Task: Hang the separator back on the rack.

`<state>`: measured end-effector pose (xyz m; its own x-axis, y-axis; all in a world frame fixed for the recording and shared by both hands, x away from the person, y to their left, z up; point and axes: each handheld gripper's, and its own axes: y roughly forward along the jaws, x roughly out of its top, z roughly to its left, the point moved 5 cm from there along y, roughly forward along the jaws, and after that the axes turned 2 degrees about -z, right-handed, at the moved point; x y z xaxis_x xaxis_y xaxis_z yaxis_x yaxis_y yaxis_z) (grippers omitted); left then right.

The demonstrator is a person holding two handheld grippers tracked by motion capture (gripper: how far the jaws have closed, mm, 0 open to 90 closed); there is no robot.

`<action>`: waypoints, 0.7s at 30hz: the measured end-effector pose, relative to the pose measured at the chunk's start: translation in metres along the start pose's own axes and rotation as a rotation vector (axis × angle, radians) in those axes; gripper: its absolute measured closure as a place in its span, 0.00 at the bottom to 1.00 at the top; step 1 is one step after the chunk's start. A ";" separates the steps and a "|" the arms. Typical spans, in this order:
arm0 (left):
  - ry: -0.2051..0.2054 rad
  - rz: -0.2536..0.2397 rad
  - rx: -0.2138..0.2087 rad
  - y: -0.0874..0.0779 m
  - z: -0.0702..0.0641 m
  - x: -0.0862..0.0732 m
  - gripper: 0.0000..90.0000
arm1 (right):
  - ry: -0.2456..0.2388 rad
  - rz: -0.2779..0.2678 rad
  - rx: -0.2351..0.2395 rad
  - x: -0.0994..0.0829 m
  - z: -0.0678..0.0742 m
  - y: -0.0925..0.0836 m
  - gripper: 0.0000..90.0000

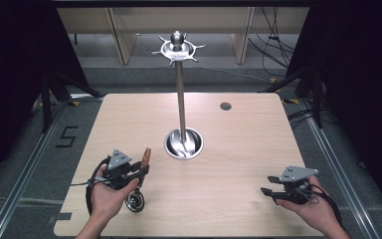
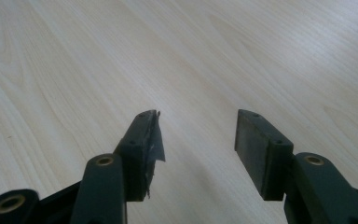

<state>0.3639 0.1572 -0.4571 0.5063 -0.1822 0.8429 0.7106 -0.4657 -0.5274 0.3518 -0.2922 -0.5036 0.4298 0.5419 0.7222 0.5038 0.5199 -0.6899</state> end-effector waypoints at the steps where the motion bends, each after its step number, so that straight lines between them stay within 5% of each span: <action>1: -0.002 -0.010 0.001 -0.001 0.000 0.000 0.75 | 0.005 0.001 0.000 0.000 0.000 0.000 0.55; 15: 0.016 -0.166 0.034 -0.017 -0.005 0.013 0.75 | 0.017 0.000 0.000 0.001 0.000 -0.002 0.55; 21: 0.016 -0.204 0.037 -0.023 -0.005 0.019 0.75 | -0.018 -0.018 -0.012 0.002 -0.003 -0.002 0.55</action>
<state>0.3544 0.1603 -0.4283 0.3423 -0.1014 0.9341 0.8154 -0.4619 -0.3489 0.3542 -0.2942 -0.5005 0.4074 0.5442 0.7334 0.5200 0.5220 -0.6762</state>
